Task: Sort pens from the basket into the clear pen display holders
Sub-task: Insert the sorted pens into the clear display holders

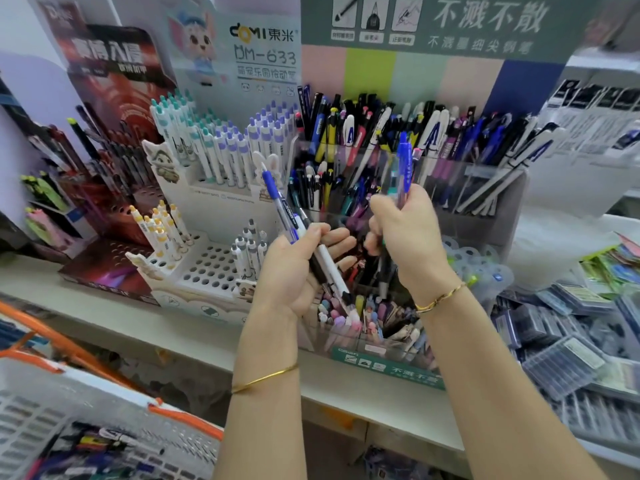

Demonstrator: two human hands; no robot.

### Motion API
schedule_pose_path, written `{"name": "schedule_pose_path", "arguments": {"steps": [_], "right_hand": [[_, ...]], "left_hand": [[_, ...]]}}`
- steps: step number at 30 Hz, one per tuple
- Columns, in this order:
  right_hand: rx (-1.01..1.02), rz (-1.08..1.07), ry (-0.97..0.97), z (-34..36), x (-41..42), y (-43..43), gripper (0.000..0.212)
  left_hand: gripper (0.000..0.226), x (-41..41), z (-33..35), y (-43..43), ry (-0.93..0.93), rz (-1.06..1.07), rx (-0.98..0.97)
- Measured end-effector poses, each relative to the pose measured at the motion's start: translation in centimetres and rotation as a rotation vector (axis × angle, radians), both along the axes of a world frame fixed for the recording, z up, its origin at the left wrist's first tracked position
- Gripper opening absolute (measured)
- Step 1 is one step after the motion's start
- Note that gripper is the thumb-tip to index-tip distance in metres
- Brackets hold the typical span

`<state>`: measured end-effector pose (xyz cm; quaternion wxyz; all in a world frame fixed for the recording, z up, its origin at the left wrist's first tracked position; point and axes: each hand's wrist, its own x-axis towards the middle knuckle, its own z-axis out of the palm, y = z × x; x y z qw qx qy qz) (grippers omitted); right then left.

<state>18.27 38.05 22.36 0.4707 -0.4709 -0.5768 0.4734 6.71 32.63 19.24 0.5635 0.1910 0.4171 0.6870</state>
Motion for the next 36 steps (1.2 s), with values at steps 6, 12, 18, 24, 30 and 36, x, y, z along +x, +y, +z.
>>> {"name": "schedule_pose_path", "arguments": {"steps": [6,12,18,24,30,36], "right_hand": [[0.009,0.384,-0.274,-0.8,-0.4,-1.6,0.022],[0.125,0.29,-0.456,-1.2,-0.6,-0.7,0.029],[0.321,0.222,-0.534,0.2,0.4,0.3,0.017],[0.106,0.302,-0.123,0.2,0.2,0.0,0.012],[0.042,0.286,-0.01,-0.3,0.2,0.5,0.015],[-0.113,0.287,0.046,-0.4,0.3,1.2,0.011]], "left_hand": [[0.026,0.1,0.1,1.0,0.119,0.15,-0.107],[0.029,0.1,0.0,1.5,0.113,0.144,-0.068],[0.024,-1.2,0.3,1.1,0.083,0.051,-0.119],[0.026,-1.0,0.6,1.0,-0.043,-0.147,-0.057],[0.028,-1.1,0.3,1.2,-0.02,-0.175,-0.052],[0.025,-1.2,0.4,1.2,-0.073,-0.133,0.004]]}}
